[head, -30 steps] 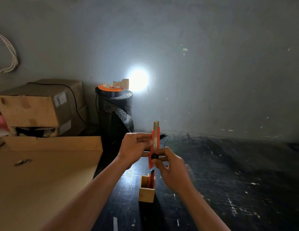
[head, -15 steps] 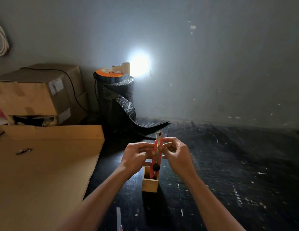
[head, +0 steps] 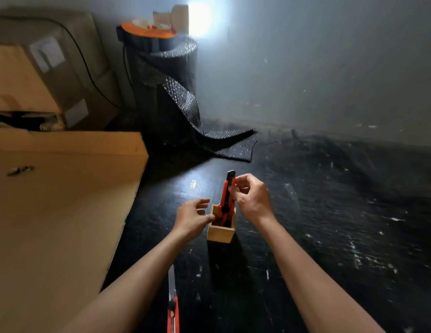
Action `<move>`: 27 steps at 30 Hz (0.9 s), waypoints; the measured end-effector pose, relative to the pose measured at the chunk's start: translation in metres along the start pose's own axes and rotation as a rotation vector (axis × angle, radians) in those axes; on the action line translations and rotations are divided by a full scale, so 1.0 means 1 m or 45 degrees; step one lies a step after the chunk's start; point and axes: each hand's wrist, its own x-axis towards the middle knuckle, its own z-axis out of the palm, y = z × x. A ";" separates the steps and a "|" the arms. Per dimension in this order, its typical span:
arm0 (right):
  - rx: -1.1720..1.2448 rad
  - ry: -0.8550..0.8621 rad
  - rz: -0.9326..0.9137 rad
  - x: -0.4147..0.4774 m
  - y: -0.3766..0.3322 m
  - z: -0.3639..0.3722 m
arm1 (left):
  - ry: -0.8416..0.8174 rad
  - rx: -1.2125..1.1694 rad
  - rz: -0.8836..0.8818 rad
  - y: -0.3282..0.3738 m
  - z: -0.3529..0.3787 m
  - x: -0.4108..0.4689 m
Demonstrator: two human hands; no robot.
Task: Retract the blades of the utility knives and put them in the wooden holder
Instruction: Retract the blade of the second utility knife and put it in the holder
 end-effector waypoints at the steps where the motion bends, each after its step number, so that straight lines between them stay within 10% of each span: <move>1: -0.036 -0.005 0.000 0.004 0.003 0.005 | -0.006 0.026 -0.033 -0.006 0.004 0.004; 27: -0.446 -0.174 0.009 0.012 0.028 0.032 | 0.074 0.039 -0.114 -0.036 0.035 0.015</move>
